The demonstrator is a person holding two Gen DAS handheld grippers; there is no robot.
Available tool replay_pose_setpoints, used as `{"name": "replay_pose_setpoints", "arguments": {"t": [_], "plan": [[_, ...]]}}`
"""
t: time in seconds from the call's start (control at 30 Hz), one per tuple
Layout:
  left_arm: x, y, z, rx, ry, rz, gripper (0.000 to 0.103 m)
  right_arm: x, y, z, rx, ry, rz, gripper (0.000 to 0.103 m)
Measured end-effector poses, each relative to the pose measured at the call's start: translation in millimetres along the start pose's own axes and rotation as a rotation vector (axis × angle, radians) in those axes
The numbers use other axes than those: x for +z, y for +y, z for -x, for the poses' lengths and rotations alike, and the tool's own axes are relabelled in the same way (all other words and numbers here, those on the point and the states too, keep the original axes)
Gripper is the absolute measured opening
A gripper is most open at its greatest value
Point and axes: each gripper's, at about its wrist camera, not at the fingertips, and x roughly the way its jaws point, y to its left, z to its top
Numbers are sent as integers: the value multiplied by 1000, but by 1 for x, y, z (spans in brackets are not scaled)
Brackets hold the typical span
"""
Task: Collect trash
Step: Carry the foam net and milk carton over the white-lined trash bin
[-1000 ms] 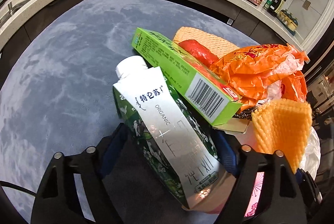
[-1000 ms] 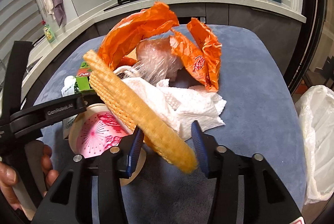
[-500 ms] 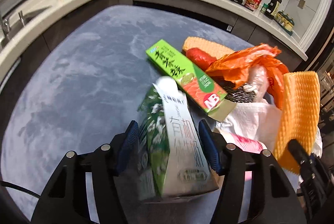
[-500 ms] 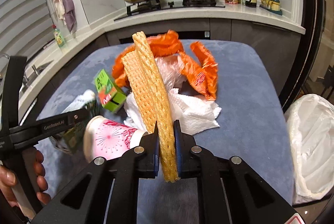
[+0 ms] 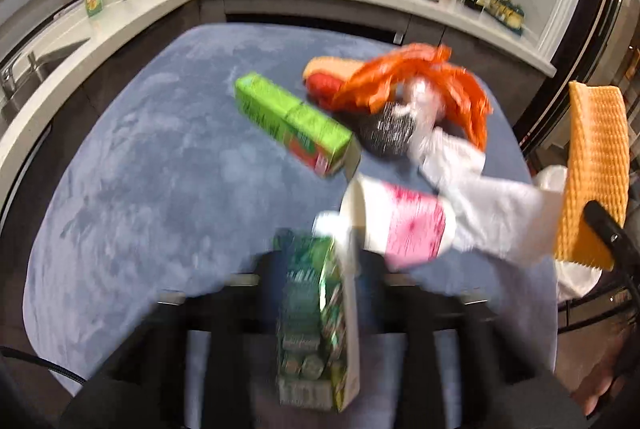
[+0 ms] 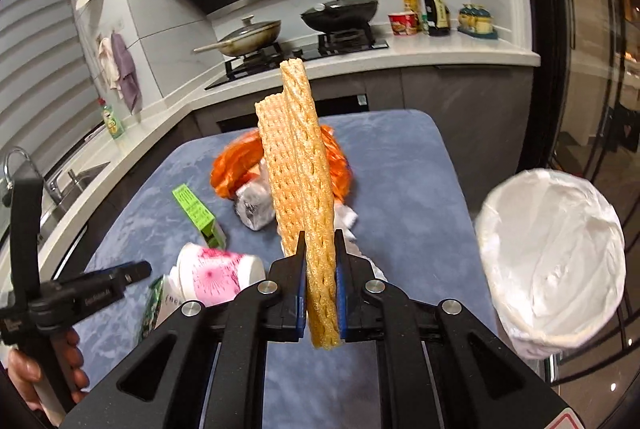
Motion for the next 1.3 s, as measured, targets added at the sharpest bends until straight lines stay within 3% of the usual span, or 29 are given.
{"name": "replay_pose_setpoints", "arguments": {"t": [0.03, 0.13, 0.37, 0.4, 0.47, 0.53, 0.9, 1.07, 1.3], "plan": [[-6, 1, 2, -1, 0, 7, 66, -3, -3, 2, -1, 5, -6, 10], [-22, -2, 2, 18, 15, -15, 78, -11, -8, 8, 0, 11, -24, 10], [-45, -8, -25, 48, 96, -39, 81, -11, -19, 21, -2, -13, -59, 10], [-48, -8, -30, 47, 111, -39, 79, -11, -20, 22, -2, -13, -61, 10], [-51, -8, -36, 47, 131, -38, 67, -11, -22, 21, -10, -7, -63, 11], [-55, -7, -43, 24, 168, -36, 47, -14, -23, 20, -14, 2, -68, 11], [-62, -19, -15, 28, 112, -87, 46, -40, -42, 11, -57, 75, -110, 15], [-69, -36, 11, -10, 84, -136, 46, -58, -47, 18, -60, 101, -112, 15], [-63, -64, 45, -66, 7, -200, 46, -53, -49, 44, -62, 39, -101, 12]]}}
